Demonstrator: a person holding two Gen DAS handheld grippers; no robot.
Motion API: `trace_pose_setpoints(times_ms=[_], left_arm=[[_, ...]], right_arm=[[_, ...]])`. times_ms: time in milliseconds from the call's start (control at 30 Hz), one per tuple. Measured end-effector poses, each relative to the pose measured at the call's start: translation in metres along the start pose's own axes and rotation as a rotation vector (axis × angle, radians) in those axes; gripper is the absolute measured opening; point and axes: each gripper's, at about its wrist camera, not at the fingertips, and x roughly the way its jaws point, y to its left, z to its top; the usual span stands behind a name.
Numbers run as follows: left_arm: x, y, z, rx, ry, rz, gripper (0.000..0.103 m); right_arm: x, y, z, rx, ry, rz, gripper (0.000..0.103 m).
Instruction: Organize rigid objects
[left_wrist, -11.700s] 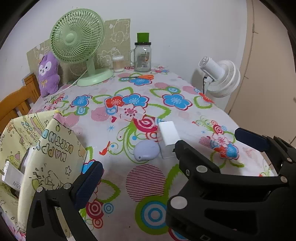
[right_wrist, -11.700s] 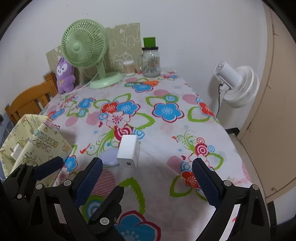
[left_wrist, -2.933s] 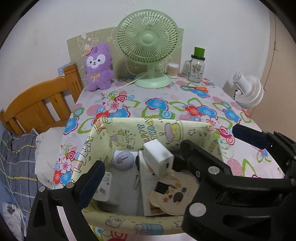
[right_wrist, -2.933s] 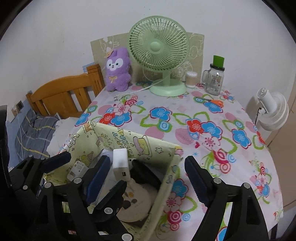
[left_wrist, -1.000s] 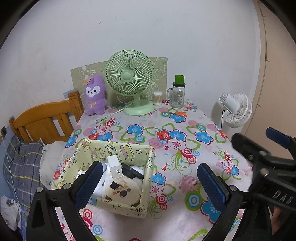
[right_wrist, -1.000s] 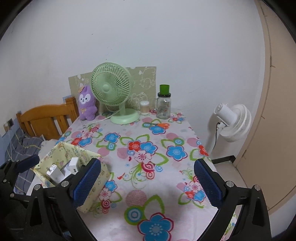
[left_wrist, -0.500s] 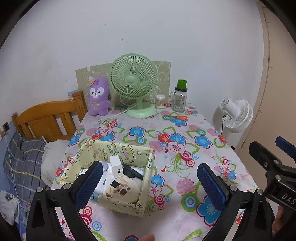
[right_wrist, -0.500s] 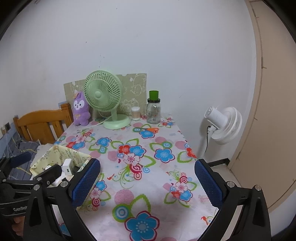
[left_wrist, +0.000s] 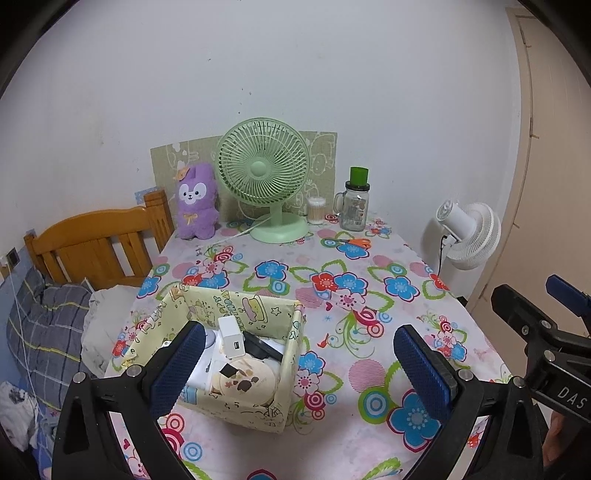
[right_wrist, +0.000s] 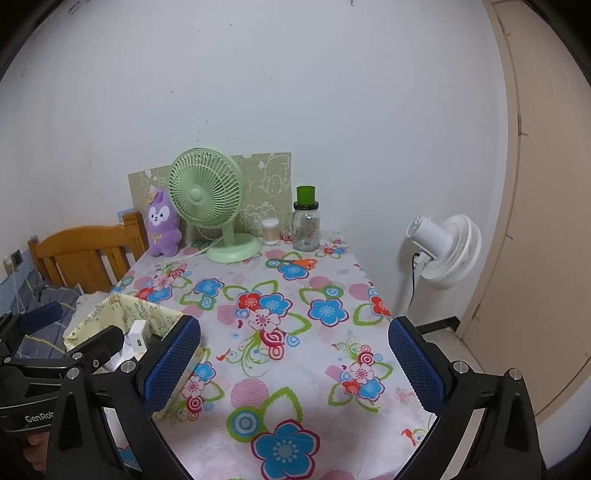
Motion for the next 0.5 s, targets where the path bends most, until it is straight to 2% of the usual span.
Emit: trace_pose_setpoints(times_ms=[500], left_arm=[[0.0018,0.0058,0.0013,-0.016,0.008,-0.019,0.103]], right_arm=[[-0.0006,0.0037,0.0006,0.005,-0.009,-0.012,0.103]])
